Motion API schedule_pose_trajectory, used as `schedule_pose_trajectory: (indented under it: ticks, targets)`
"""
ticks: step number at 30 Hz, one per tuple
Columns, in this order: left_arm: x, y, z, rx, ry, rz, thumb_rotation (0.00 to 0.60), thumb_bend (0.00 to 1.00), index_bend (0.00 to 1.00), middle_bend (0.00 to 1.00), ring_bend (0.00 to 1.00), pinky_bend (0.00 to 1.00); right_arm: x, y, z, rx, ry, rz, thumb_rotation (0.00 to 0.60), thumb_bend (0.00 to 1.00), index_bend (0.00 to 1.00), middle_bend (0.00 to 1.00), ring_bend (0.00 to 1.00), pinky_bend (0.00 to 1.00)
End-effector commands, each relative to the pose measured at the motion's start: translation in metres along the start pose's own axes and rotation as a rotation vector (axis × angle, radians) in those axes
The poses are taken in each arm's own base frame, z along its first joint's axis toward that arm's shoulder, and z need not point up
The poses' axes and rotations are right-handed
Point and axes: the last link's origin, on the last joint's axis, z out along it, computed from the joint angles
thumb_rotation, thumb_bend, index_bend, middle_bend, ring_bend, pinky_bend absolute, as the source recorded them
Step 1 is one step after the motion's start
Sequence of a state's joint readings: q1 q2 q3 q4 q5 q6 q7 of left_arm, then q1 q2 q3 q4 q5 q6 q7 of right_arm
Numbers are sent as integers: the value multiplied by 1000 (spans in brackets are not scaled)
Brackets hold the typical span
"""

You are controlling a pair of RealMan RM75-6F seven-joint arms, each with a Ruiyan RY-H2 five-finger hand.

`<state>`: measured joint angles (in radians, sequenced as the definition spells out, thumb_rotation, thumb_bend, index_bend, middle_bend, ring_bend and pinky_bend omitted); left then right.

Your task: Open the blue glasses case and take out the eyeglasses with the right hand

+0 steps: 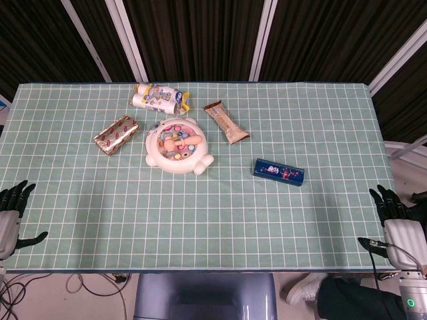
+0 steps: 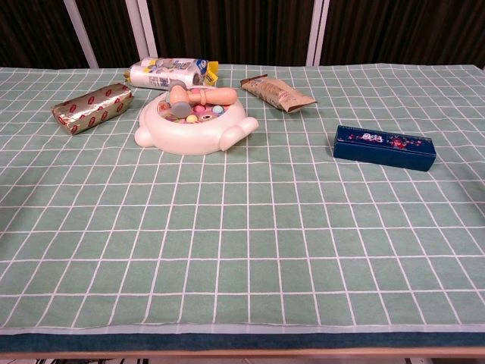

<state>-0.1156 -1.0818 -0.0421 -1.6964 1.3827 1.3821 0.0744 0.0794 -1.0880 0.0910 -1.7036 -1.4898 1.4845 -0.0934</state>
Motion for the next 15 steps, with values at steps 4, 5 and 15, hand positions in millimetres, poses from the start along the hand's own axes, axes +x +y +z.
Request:
schedule_pose_trajectory:
  ticks: [4,5,15]
  targets:
    - [-2,1,3,0,-12,-11,600,63,0,0,0,0,4,-51,51,37,-48,96,600,177,0,0,0,201]
    - [-2,1,3,0,-13,-13,600,63,0,0,0,0,3,-58,59,43,-56,95,600,180,0,0,0,201]
    - [-1,0,4,8,-26,-40,600,63,0,0,0,0,-21,-137,138,85,-134,59,600,284,0,115,0,201]
